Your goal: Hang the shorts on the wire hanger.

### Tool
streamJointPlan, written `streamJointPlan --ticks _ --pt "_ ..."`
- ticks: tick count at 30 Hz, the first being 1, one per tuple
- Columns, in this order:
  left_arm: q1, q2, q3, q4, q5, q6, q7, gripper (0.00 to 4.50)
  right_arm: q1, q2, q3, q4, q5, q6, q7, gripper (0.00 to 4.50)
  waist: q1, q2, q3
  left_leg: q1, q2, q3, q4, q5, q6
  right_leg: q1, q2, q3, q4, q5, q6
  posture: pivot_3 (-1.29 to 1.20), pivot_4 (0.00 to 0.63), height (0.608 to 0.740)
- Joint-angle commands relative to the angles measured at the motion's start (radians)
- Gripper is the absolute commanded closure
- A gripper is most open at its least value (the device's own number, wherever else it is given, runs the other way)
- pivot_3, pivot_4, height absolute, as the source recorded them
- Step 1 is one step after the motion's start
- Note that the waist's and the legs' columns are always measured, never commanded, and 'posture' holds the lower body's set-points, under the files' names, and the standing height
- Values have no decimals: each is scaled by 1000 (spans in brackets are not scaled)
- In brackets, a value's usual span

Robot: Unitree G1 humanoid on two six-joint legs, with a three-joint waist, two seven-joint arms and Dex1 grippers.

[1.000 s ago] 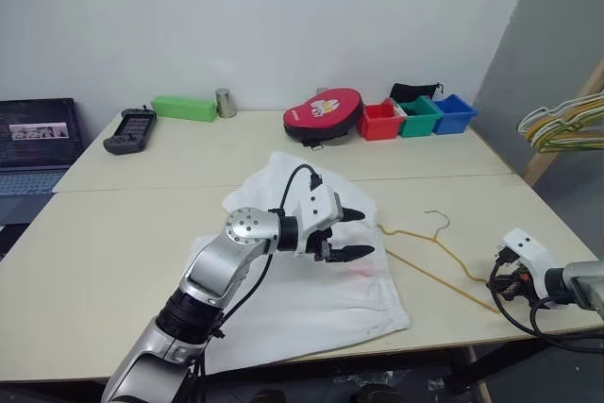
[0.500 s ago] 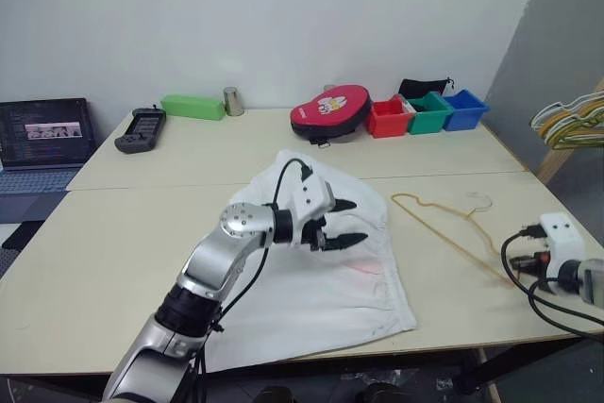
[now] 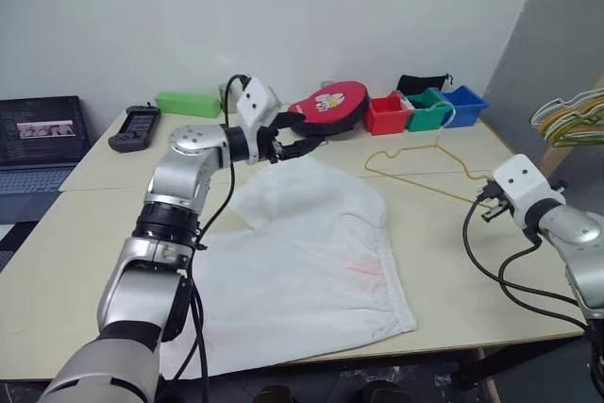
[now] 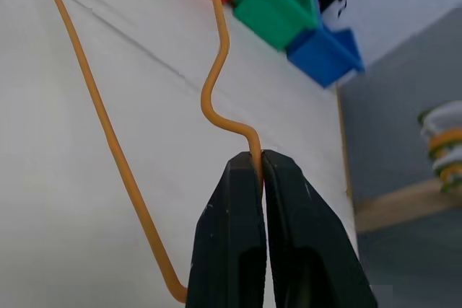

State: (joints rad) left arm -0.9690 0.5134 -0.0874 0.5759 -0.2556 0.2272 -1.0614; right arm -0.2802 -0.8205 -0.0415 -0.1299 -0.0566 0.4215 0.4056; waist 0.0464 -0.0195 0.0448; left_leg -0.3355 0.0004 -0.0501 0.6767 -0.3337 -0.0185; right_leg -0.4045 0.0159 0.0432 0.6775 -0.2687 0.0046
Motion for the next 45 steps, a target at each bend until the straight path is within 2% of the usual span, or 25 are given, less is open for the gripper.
streamJointPlan --ticks 1,3,4,8,14,20,34,35,45 --pt "-120 54 42 153 -16 -51 -167 571 -92 -12 2 32 -68 -244 -37 4500 1 -1 1 -2 -1 0 1 0 0 -2 0 0 1 1 -1 199 0 740" --pt "-159 70 39 237 -1 -88 -225 97 -118 -14 16 53 -97 -345 -39 4500 6 -1 1 -4 -1 -1 1 0 0 -3 -1 -1 0 1 -1 203 0 740" --pt "-176 75 33 273 14 -114 -240 15 -127 -9 20 58 -99 -374 -35 4500 8 -1 1 -4 -2 -1 1 0 0 -3 -1 -2 0 1 -1 203 0 740" --pt "-257 85 -4 424 97 -264 -309 15 -157 -10 75 60 -143 -576 2 4500 14 -2 1 -6 -2 -3 1 0 0 -3 -1 -3 -1 1 -1 212 0 740" --pt "-334 74 -16 568 181 -382 -334 15 -155 11 105 56 -209 -709 -5 4500 31 -5 3 -7 -3 -4 2 0 0 -4 -2 -3 0 1 -1 212 0 740" --pt "-310 57 -50 589 239 -417 -436 15 -168 63 107 -6 -246 -726 -8 4500 33 -5 3 -7 -4 -4 2 0 0 -4 -3 -4 1 1 -1 197 0 740" --pt "-276 39 -58 605 299 -456 -460 15 -196 80 71 -51 -319 -846 -63 4500 31 -5 3 -6 -4 -4 3 0 0 -4 -3 -3 3 1 -1 181 0 740" --pt "-270 39 -57 602 302 -457 -460 375 -195 80 71 -46 -326 -849 -66 4500 31 -5 3 -6 -4 -4 3 0 0 -4 -3 -3 3 1 -1 181 0 740" --pt "-250 33 -49 586 302 -435 -464 2679 -185 71 68 2 -376 -879 -82 4500 32 -6 3 -6 -4 -4 3 0 0 -4 -3 -3 3 1 -1 183 0 740"
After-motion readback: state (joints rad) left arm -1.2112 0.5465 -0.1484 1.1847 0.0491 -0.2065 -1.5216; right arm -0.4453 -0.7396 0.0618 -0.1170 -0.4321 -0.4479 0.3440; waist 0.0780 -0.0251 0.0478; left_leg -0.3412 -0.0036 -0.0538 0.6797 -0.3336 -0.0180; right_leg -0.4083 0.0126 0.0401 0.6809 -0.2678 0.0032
